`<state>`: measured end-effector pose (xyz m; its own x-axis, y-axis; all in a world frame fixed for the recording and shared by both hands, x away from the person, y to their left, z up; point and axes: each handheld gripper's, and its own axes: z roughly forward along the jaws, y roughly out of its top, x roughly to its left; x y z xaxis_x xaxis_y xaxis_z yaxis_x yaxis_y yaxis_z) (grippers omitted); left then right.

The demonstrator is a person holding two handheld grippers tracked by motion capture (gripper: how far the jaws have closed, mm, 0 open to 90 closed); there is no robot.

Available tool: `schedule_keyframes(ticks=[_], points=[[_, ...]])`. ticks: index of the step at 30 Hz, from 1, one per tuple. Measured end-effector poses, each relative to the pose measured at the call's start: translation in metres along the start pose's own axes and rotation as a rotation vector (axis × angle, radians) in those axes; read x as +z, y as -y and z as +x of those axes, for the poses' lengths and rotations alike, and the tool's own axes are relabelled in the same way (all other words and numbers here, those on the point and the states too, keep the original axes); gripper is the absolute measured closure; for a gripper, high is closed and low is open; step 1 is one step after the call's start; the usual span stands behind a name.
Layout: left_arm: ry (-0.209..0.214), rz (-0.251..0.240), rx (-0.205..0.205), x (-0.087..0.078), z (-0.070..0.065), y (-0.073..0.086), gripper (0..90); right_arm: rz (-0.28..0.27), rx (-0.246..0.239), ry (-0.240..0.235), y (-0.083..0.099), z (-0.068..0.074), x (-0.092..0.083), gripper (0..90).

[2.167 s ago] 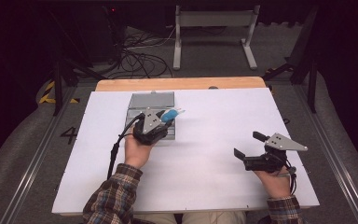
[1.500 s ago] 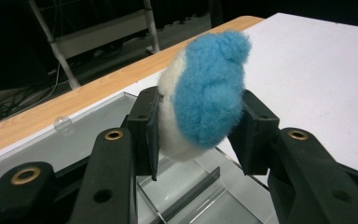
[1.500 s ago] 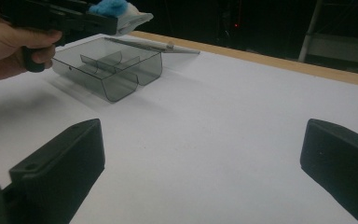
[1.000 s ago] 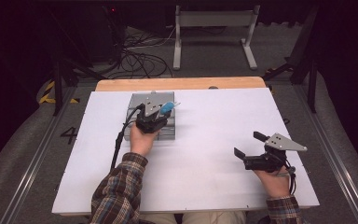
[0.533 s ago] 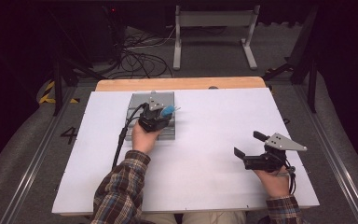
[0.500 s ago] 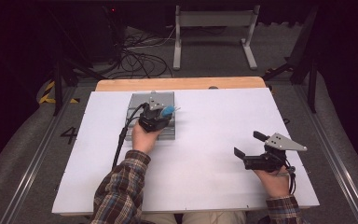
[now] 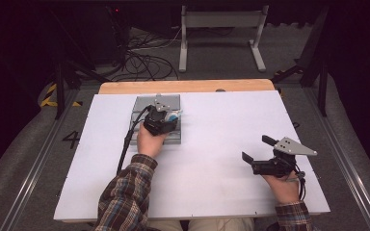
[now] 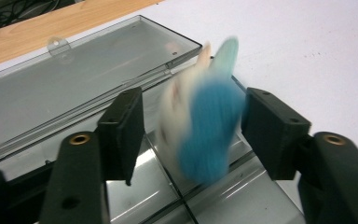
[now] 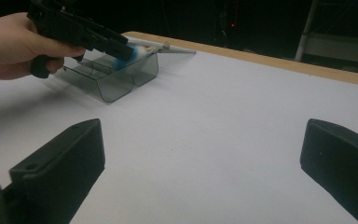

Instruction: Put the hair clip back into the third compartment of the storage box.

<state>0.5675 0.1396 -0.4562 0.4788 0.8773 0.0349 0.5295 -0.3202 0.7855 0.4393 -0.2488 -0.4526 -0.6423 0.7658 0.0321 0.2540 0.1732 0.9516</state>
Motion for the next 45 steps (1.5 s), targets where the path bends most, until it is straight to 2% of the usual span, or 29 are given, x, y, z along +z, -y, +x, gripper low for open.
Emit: schedule_keyframes(ticks=[6,7,12,16,17,22,36,38,43,45], points=[[0.027,-0.019,-0.008,-0.006,0.004,-0.001,34.5,0.001,0.002,0.000,0.000,0.000,-0.001,0.1],[0.029,-0.024,0.003,-0.008,0.005,-0.001,38.3,0.000,0.002,0.002,0.000,0.000,-0.001,0.1],[0.061,-0.038,0.015,-0.016,0.007,-0.002,70.6,0.001,0.001,-0.001,0.000,0.000,0.000,0.3],[0.076,-0.011,0.011,-0.016,0.008,0.000,88.1,0.002,0.002,-0.001,0.000,0.001,0.000,0.7],[0.077,-0.002,0.012,-0.015,0.009,0.000,89.5,0.002,0.002,-0.002,0.000,0.001,0.000,0.7],[0.096,0.040,0.014,-0.010,0.007,0.003,89.7,0.003,0.001,0.001,0.000,0.000,0.000,0.9],[0.083,0.053,0.034,-0.003,0.005,0.004,89.7,0.010,0.002,0.003,0.000,0.001,0.000,1.3],[0.075,0.056,0.050,-0.003,0.005,0.004,89.7,0.010,0.000,0.002,0.001,0.001,0.001,1.3],[0.081,0.060,0.042,-0.003,0.005,0.004,89.7,0.015,0.004,0.003,0.001,0.001,0.001,1.3],[0.096,0.059,0.031,-0.005,0.006,0.005,89.7,0.014,0.000,0.002,0.001,0.001,0.001,1.3]])
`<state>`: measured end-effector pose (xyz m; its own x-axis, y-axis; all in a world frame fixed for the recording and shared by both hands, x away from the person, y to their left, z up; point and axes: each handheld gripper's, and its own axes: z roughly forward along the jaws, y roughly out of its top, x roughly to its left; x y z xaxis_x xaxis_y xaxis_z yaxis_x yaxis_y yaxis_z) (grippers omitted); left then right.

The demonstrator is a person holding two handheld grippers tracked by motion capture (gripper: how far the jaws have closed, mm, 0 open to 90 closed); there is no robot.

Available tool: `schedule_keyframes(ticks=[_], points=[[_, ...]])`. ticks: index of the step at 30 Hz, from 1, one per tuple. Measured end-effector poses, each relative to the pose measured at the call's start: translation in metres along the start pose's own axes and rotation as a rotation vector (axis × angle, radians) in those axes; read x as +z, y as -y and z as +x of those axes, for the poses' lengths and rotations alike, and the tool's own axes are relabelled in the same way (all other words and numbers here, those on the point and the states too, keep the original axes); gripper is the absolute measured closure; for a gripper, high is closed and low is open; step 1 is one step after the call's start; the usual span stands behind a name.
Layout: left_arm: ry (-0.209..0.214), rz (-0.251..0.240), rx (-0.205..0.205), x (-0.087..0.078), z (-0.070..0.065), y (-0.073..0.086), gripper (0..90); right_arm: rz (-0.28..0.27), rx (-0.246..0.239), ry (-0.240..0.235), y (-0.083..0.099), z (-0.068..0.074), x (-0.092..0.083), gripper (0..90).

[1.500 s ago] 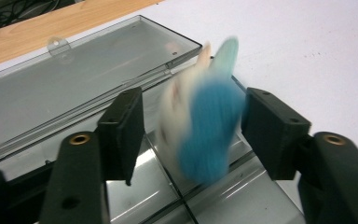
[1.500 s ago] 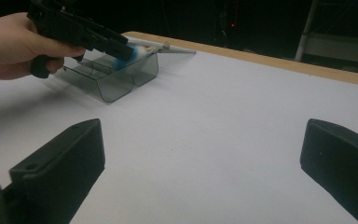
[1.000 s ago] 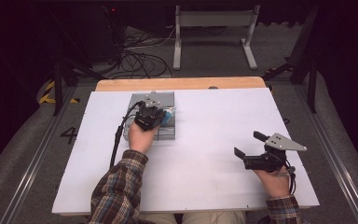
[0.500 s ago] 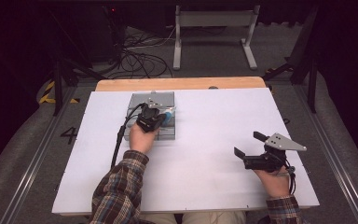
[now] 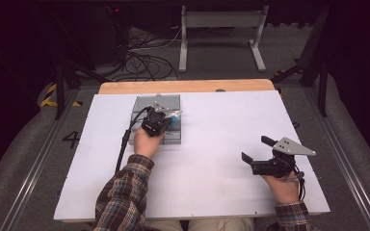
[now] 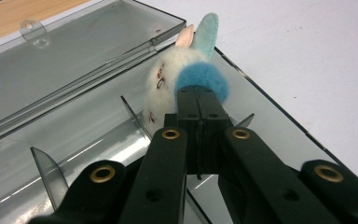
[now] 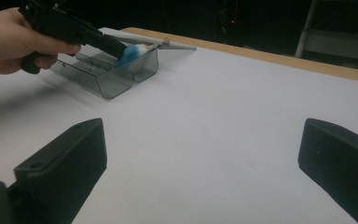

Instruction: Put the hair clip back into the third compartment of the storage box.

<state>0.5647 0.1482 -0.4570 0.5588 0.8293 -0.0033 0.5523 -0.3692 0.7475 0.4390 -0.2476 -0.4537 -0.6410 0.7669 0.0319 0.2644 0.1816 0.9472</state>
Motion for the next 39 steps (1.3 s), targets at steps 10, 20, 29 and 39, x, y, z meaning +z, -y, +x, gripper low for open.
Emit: schedule_keyframes(ticks=[10,20,29,39], points=[[0.013,-0.038,-0.026,-0.009,0.003,0.001,72.6,-0.016,0.004,0.006,0.000,-0.001,-0.002,1.3],[0.001,-0.064,-0.010,-0.015,0.003,0.000,49.4,-0.027,0.008,0.015,0.000,-0.003,-0.004,1.3],[-0.005,-0.111,0.003,-0.023,0.003,-0.001,30.1,-0.036,0.012,0.023,0.001,-0.004,-0.005,0.8],[-0.009,-0.158,-0.003,-0.034,0.005,0.003,16.0,-0.050,0.019,0.036,0.002,-0.005,-0.008,0.0]])
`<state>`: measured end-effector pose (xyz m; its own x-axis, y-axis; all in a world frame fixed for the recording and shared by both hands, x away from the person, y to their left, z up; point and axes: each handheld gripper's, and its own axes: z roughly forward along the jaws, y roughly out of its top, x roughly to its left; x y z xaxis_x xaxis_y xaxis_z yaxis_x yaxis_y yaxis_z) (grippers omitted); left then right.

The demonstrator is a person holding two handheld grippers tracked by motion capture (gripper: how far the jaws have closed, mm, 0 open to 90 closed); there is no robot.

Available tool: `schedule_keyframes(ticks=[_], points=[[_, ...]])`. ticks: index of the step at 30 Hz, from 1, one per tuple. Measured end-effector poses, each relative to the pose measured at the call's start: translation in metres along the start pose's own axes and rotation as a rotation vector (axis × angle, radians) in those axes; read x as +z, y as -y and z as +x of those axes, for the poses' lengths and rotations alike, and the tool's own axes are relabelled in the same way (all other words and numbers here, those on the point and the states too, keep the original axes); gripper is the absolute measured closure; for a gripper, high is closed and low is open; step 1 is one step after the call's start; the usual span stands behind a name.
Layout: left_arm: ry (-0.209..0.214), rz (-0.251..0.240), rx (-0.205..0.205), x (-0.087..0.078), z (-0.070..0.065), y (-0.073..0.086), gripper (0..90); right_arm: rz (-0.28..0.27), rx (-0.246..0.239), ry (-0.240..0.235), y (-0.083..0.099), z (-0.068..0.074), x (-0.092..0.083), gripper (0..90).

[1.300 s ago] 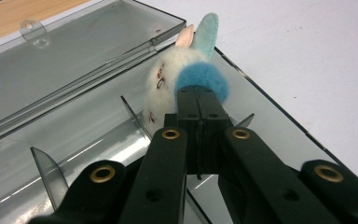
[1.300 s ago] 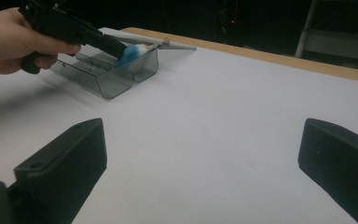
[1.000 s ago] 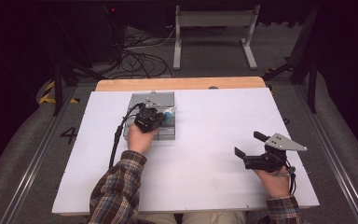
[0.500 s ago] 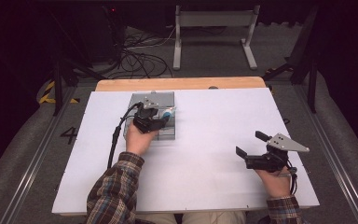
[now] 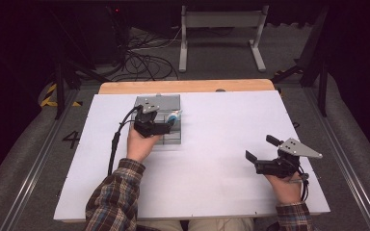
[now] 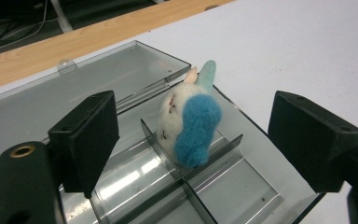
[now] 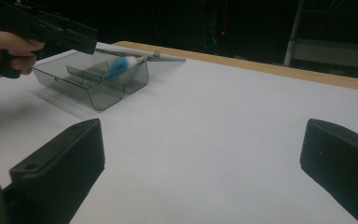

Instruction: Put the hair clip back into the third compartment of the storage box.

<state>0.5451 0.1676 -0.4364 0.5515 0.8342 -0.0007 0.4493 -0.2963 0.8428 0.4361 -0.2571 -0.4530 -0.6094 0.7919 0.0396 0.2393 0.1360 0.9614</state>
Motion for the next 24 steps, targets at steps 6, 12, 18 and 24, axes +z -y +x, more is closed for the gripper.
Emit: schedule_keyframes(ticks=[6,12,18,24], points=[[0.002,-0.027,0.007,-0.007,0.000,0.002,12.4,-0.007,0.002,0.000,0.000,0.000,0.000,0.0],[0.001,-0.063,0.021,-0.015,0.000,0.004,9.4,-0.020,0.011,-0.003,0.001,-0.002,-0.002,0.0],[0.010,-0.094,0.016,-0.023,-0.001,0.005,7.0,-0.034,0.015,-0.004,0.001,-0.003,-0.003,0.0],[0.016,-0.116,0.019,-0.028,-0.003,0.007,5.6,-0.040,0.018,-0.005,0.002,-0.003,-0.003,0.0]])
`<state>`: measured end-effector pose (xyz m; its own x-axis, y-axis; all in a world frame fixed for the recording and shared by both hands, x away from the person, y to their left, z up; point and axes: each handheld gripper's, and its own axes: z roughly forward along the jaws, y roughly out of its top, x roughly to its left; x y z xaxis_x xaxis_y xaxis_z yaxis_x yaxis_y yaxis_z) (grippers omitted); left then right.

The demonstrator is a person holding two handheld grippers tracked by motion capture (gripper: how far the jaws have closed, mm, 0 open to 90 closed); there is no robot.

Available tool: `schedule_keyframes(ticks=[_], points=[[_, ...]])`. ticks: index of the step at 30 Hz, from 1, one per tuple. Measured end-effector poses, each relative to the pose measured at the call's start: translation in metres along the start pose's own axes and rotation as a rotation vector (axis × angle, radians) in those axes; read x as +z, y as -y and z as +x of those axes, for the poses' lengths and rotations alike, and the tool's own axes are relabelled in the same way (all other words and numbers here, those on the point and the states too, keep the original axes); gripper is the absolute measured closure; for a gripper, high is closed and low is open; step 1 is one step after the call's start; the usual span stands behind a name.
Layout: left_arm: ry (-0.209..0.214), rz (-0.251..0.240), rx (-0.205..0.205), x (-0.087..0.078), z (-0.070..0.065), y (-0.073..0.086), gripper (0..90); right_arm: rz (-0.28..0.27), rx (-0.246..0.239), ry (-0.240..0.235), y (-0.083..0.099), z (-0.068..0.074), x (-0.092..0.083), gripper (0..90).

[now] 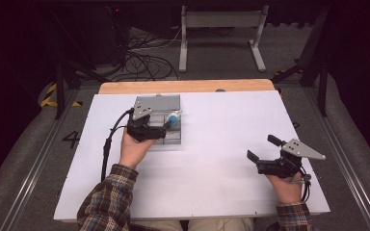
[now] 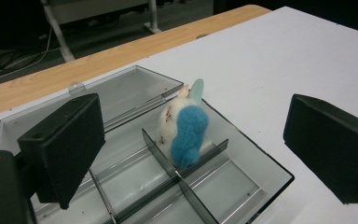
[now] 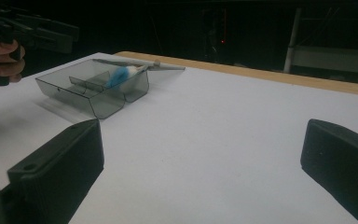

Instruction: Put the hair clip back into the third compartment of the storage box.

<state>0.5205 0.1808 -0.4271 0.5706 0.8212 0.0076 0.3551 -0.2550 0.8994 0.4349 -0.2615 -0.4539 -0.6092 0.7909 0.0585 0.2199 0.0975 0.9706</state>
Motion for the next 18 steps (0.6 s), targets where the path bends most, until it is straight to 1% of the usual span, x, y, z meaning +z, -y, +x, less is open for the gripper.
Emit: schedule_keyframes(ticks=[2,5,7,9,15,17,18], points=[[0.002,-0.005,0.006,-0.002,-0.001,0.000,5.2,-0.001,0.000,-0.001,0.000,0.000,0.000,0.0],[0.008,-0.021,0.004,-0.005,-0.002,0.001,4.9,0.000,-0.002,-0.002,0.000,0.000,0.000,0.0],[0.014,-0.031,-0.005,-0.007,-0.002,0.002,4.1,-0.001,-0.002,-0.002,0.000,0.000,0.000,0.0],[0.013,-0.037,-0.004,-0.009,-0.002,0.002,3.4,-0.004,0.000,-0.001,0.001,0.000,0.000,0.0],[0.028,-0.060,0.005,-0.015,-0.004,0.005,2.1,-0.010,0.004,0.002,0.001,-0.001,-0.001,0.0],[0.032,-0.066,0.006,-0.018,-0.005,0.006,1.5,-0.014,0.006,0.003,0.001,-0.001,-0.001,0.0],[0.033,-0.070,-0.001,-0.019,-0.005,0.007,1.2,-0.015,0.006,0.001,0.001,-0.001,-0.001,0.0]])
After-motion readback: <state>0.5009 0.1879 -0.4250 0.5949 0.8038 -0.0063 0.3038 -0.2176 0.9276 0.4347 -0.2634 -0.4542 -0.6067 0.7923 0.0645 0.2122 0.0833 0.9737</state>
